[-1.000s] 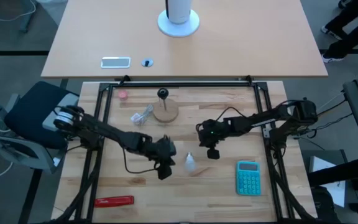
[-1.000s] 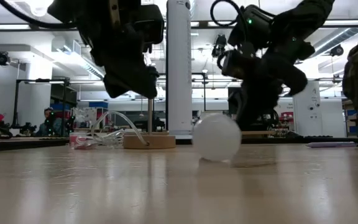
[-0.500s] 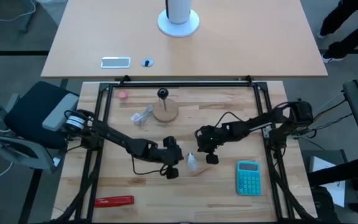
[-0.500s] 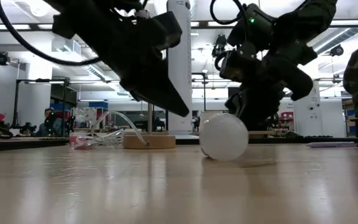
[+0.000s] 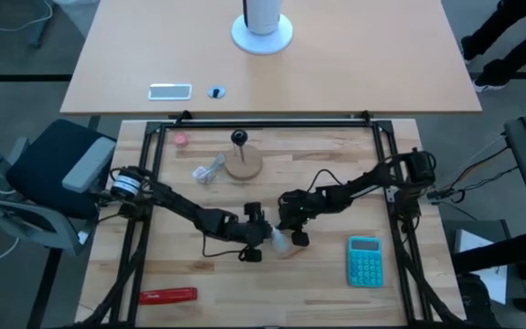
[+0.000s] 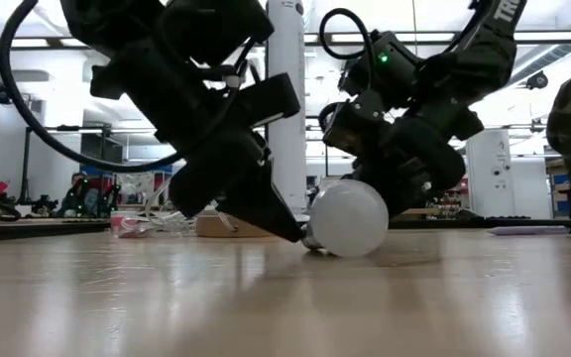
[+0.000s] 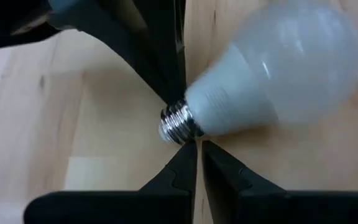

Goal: Screw lightbulb
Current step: Insert the lightbulb into the wooden table lamp

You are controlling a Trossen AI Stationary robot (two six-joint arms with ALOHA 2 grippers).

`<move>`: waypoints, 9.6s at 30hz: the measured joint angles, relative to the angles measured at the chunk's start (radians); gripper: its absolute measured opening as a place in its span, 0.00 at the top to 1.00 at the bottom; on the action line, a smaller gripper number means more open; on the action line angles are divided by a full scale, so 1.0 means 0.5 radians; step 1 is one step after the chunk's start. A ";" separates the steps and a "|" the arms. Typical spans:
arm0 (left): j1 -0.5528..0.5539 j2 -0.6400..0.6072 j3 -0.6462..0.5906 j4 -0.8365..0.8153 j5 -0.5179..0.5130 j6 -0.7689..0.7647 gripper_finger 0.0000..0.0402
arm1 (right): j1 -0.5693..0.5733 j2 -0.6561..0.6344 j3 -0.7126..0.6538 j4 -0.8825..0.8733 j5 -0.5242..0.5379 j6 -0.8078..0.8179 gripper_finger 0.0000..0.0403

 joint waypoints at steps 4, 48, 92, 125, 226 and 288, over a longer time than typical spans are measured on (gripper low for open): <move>-0.004 -0.001 0.004 -0.004 0.011 -0.109 0.95 | -0.005 0.018 0.036 -0.010 0.021 -0.022 1.00; 0.039 0.008 0.030 0.222 -0.001 0.210 0.44 | -0.010 -0.332 0.044 -0.424 0.339 -0.096 1.00; 0.071 0.156 0.015 0.415 -0.092 -0.076 0.75 | -0.009 -1.122 0.029 -0.725 0.658 -0.125 1.00; -0.024 -1.095 -0.869 1.686 -0.602 0.870 0.75 | -0.222 -1.368 0.008 -0.440 0.559 -0.222 1.00; 1.583 -0.869 -0.875 2.610 1.415 -0.020 0.75 | -0.958 -0.105 1.251 0.347 -0.846 -0.303 0.42; 1.563 -1.712 -1.320 2.106 0.837 0.360 0.99 | -1.141 0.462 1.254 1.386 -1.030 0.463 0.69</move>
